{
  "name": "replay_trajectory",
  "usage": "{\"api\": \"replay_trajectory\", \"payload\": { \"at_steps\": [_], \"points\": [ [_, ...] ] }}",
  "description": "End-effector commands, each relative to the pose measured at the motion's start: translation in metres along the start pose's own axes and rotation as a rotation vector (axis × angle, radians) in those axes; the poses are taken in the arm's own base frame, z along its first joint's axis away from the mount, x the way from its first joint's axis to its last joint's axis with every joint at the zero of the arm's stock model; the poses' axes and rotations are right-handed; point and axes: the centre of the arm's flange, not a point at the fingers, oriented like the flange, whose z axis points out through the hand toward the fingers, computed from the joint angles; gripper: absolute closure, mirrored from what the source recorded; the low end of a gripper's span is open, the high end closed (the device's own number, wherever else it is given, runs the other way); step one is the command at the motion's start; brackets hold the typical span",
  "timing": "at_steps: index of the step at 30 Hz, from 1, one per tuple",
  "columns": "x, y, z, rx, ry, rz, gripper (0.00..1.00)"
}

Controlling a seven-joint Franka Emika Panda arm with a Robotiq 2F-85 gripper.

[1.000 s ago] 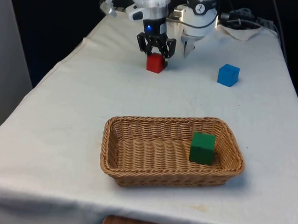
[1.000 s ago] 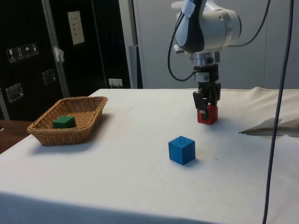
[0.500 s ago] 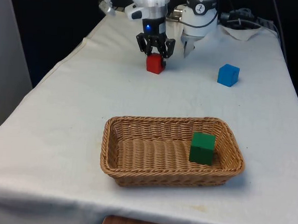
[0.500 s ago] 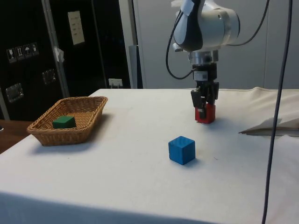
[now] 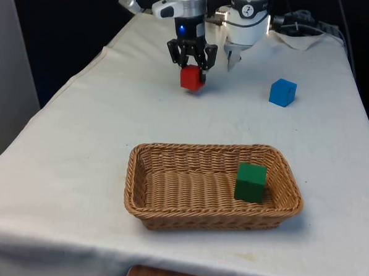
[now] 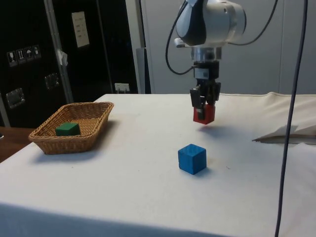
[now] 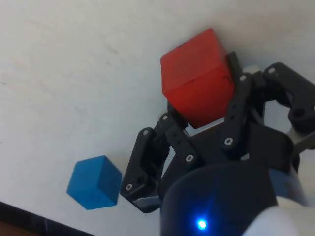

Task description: Pick up exactly two blocks and place them into the basket.

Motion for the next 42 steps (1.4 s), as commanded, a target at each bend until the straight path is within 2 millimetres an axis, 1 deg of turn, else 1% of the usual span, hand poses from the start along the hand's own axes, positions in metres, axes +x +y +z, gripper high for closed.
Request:
{"api": "replay_trajectory", "payload": {
  "at_steps": [1,3,4,8,9,13,14,16,21,22,30,31,42],
  "points": [
    [0.004,-0.001,-0.003,0.0,-0.007,-0.001,1.0],
    [0.009,-0.003,-0.006,0.007,-0.002,-0.005,1.0],
    [0.008,-0.003,-0.005,0.01,0.007,-0.005,1.0],
    [0.019,-0.008,-0.013,0.019,0.007,-0.01,1.0],
    [0.026,-0.01,-0.016,0.024,0.013,-0.014,1.0],
    [0.036,-0.014,-0.023,0.037,0.021,-0.02,1.0],
    [0.033,-0.014,-0.022,0.042,0.032,-0.021,1.0],
    [0.044,-0.017,-0.029,0.047,0.026,-0.025,1.0],
    [0.057,-0.022,-0.038,0.061,0.036,-0.038,1.0],
    [0.055,-0.022,-0.038,0.067,0.046,-0.037,1.0],
    [0.078,-0.025,-0.055,0.08,0.048,-0.065,1.0],
    [0.077,-0.026,-0.054,0.082,0.055,-0.062,1.0],
    [0.096,-0.026,-0.069,0.097,0.055,-0.104,1.0]
  ]
}}
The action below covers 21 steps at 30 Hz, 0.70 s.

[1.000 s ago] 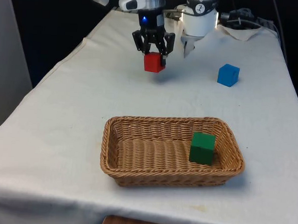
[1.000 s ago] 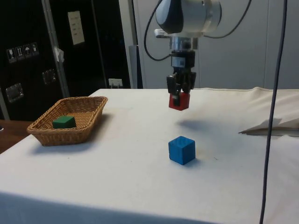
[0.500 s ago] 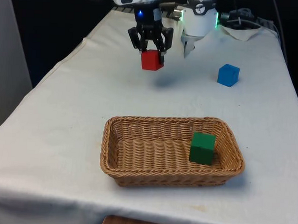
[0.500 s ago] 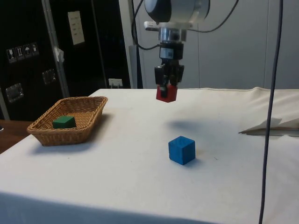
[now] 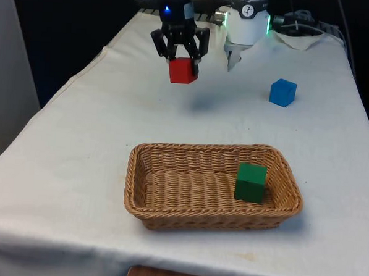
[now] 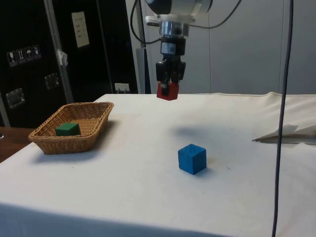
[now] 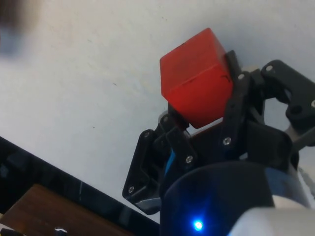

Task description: Pick up exactly two blocks and place them into the basket.

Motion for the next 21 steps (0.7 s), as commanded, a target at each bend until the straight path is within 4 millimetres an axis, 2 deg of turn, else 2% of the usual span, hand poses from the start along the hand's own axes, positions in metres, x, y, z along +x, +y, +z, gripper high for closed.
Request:
{"api": "replay_trajectory", "payload": {
  "at_steps": [1,21],
  "points": [
    [0.002,0.0,-0.001,0.007,-0.003,-0.007,1.0],
    [0.034,-0.015,-0.014,0.006,0.011,-0.084,1.0]
  ]
}}
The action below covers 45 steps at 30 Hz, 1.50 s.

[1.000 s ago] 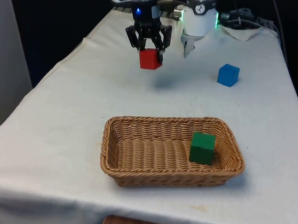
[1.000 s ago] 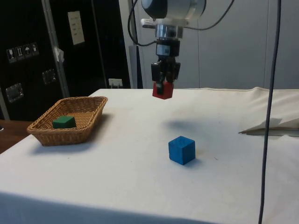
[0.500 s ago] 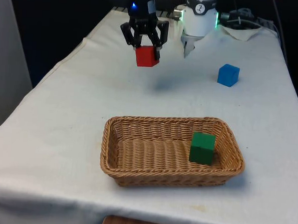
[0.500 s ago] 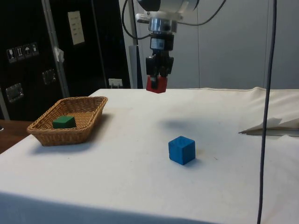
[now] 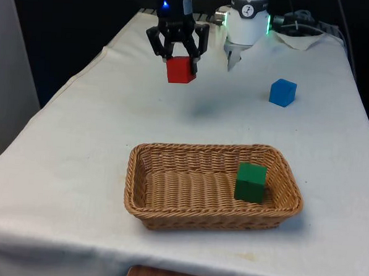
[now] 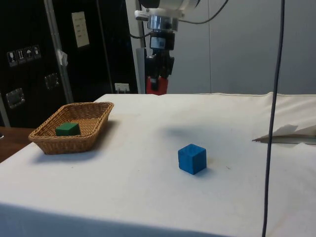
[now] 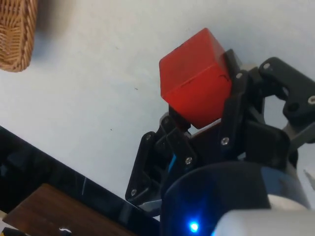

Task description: Pick up exactly two blocks and place them into the basket.

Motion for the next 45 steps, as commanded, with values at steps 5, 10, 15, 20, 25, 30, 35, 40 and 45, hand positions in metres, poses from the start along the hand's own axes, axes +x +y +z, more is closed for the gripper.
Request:
{"api": "replay_trajectory", "payload": {
  "at_steps": [5,10,15,20,25,30,35,40,45],
  "points": [
    [0.009,-0.003,0.0,0.004,0.001,-0.019,1.0],
    [0.019,-0.008,0.0,-0.003,0.004,-0.044,1.0],
    [0.028,-0.01,0.0,-0.011,0.007,-0.062,1.0],
    [0.037,-0.013,0.0,-0.018,0.01,-0.081,1.0],
    [0.045,-0.016,0.001,-0.024,0.015,-0.101,1.0],
    [0.054,-0.021,0.002,-0.031,0.018,-0.123,1.0],
    [0.062,-0.025,0.004,-0.038,0.02,-0.139,1.0],
    [0.071,-0.029,0.007,-0.043,0.023,-0.158,1.0],
    [0.081,-0.033,0.01,-0.05,0.024,-0.178,1.0]
  ]
}}
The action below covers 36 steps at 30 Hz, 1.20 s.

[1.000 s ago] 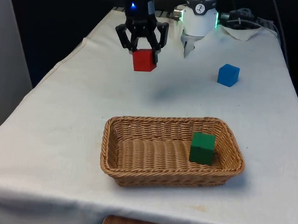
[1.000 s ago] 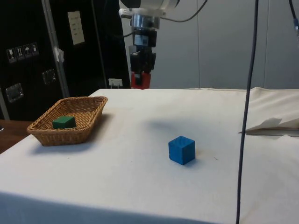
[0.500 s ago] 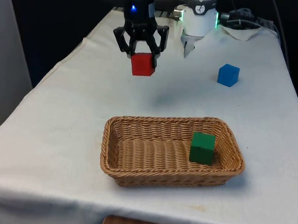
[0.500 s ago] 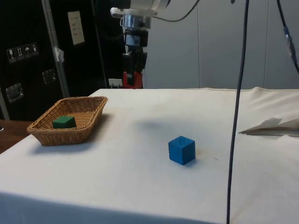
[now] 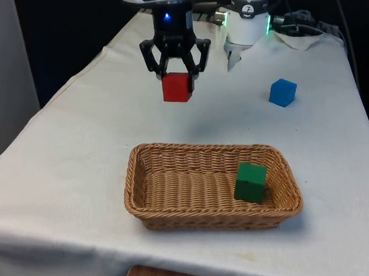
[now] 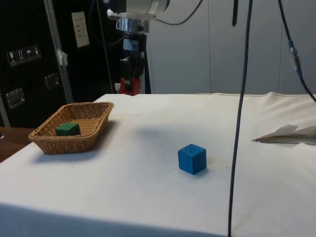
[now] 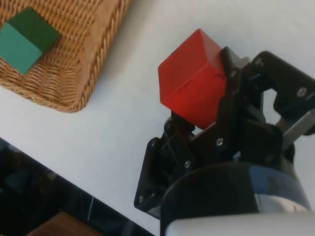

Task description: Pick up exactly two blocks and place them into the basket.

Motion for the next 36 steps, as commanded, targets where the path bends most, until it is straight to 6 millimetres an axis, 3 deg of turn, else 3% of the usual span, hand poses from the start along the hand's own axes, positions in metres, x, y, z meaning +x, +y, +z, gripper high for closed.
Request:
{"api": "replay_trajectory", "payload": {
  "at_steps": [1,36],
  "points": [
    [0.004,0.0,0.002,0.008,0.0,-0.006,1.0],
    [0.082,-0.015,0.017,-0.029,0.075,-0.093,1.0]
  ]
}}
